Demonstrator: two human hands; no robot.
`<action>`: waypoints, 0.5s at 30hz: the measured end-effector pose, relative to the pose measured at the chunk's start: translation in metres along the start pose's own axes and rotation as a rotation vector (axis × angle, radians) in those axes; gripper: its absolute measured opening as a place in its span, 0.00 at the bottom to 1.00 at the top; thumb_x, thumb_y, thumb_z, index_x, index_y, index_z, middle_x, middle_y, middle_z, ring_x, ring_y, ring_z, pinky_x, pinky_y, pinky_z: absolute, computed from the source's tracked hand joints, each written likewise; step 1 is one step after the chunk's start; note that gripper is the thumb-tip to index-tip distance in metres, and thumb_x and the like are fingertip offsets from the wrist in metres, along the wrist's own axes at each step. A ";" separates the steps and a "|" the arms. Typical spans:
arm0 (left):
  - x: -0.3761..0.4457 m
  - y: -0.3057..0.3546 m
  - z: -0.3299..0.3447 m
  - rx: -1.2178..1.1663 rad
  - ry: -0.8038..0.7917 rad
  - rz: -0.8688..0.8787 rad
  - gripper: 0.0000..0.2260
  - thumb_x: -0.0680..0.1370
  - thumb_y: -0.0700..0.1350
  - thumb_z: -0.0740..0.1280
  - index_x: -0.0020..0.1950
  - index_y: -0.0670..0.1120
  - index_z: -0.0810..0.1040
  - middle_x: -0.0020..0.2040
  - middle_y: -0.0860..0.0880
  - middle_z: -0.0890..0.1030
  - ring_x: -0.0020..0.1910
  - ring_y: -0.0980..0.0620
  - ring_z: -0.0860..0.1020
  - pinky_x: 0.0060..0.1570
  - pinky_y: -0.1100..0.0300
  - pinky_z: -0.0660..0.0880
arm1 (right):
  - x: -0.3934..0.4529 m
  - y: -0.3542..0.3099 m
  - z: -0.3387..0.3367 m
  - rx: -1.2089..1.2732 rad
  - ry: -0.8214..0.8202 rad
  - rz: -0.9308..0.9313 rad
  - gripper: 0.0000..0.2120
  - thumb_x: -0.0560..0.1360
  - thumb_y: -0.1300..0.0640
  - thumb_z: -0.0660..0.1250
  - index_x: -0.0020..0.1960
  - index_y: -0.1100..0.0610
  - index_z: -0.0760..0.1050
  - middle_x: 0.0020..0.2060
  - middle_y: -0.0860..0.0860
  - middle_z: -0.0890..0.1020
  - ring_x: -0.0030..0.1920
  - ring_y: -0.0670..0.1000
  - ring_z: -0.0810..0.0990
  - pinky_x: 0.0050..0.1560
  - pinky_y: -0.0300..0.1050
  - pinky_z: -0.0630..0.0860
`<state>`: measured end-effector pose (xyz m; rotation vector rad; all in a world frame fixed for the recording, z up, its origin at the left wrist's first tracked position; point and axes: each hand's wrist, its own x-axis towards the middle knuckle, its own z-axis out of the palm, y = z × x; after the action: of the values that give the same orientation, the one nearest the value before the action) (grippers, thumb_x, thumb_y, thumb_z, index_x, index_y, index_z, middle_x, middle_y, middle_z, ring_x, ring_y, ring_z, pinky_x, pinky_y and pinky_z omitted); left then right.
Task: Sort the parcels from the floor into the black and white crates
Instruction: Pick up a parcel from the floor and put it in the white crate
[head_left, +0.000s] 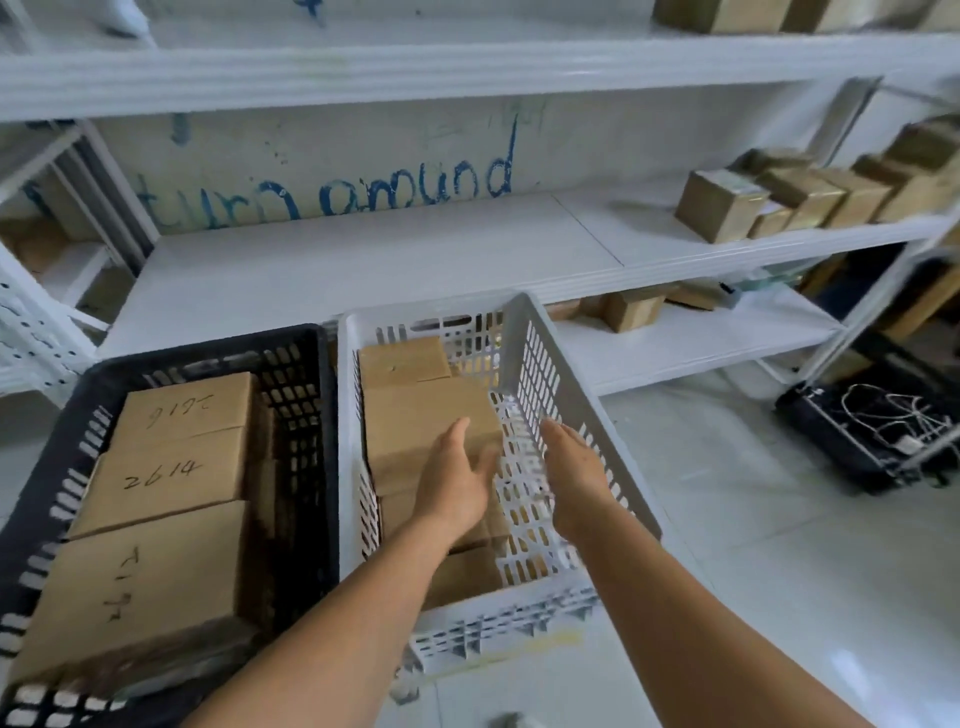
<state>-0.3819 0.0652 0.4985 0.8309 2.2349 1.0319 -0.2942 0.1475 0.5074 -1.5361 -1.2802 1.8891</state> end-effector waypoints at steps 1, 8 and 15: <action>-0.012 0.003 0.002 -0.017 -0.011 0.027 0.26 0.80 0.52 0.60 0.76 0.48 0.58 0.75 0.48 0.64 0.73 0.49 0.64 0.70 0.54 0.62 | -0.012 0.005 -0.007 0.025 0.023 -0.009 0.19 0.81 0.49 0.58 0.70 0.53 0.70 0.65 0.51 0.74 0.66 0.55 0.71 0.65 0.54 0.66; -0.088 0.021 0.031 -0.068 -0.180 0.174 0.23 0.81 0.52 0.59 0.74 0.46 0.62 0.72 0.47 0.69 0.68 0.49 0.70 0.67 0.54 0.67 | -0.092 0.040 -0.062 0.159 0.207 -0.008 0.19 0.79 0.48 0.59 0.65 0.56 0.74 0.61 0.52 0.76 0.61 0.56 0.74 0.53 0.50 0.69; -0.149 0.045 0.082 -0.101 -0.366 0.251 0.21 0.82 0.49 0.59 0.73 0.42 0.65 0.70 0.45 0.72 0.66 0.49 0.72 0.60 0.61 0.67 | -0.146 0.079 -0.130 0.349 0.397 0.020 0.18 0.79 0.49 0.60 0.64 0.57 0.74 0.66 0.53 0.75 0.66 0.55 0.72 0.60 0.51 0.66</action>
<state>-0.2134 0.0197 0.5193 1.1722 1.7907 1.0006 -0.1087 0.0490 0.5260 -1.6257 -0.7223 1.6033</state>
